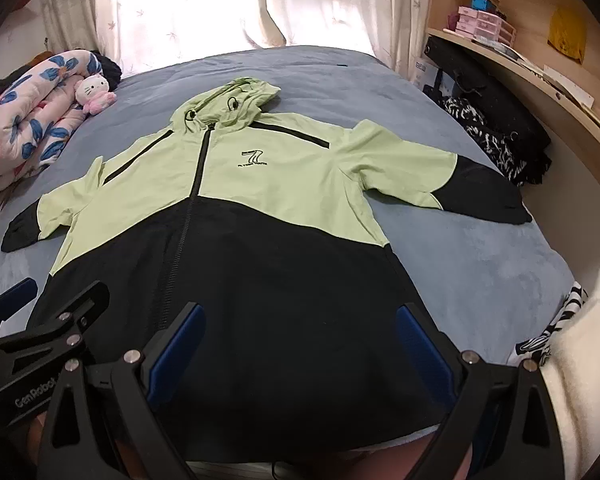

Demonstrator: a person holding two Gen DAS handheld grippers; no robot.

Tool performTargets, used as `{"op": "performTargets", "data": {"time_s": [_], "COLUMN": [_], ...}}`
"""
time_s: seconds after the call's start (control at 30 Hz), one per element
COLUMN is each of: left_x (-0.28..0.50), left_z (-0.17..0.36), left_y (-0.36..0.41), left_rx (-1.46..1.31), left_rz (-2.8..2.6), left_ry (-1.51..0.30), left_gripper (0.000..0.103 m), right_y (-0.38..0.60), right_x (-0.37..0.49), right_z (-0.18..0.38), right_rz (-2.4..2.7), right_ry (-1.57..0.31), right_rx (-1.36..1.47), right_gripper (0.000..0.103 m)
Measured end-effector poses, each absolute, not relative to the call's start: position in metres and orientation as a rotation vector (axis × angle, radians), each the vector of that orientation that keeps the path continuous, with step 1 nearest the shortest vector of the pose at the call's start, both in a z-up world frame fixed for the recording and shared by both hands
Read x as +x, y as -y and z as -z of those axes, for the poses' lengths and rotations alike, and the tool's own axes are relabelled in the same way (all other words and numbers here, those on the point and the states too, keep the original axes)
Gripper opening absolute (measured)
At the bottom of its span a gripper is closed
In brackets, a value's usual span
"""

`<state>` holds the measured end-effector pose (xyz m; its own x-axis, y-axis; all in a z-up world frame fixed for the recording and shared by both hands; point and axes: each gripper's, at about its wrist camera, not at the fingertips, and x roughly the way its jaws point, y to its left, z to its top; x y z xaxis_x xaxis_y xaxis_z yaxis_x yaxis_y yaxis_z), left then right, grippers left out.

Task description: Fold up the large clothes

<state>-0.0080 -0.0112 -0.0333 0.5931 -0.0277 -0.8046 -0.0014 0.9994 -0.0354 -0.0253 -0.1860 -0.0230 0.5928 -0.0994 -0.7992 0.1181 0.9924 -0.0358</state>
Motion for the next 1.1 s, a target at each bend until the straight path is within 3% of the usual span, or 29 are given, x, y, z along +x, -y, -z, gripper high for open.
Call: {"op": "performTargets", "data": {"time_s": [1.1], "left_x": [-0.010], "left_z": [0.024], "left_y": [0.012], "left_rx": [-0.058], "left_rz": [0.011], "left_ry": [-0.974], "left_gripper": [0.101], "right_y": [0.189], "right_x": [-0.026], "right_z": [0.005], "right_rz": [0.082], "right_ry": [-0.900], "right_rx": [0.045], "right_gripper": [0.097]}}
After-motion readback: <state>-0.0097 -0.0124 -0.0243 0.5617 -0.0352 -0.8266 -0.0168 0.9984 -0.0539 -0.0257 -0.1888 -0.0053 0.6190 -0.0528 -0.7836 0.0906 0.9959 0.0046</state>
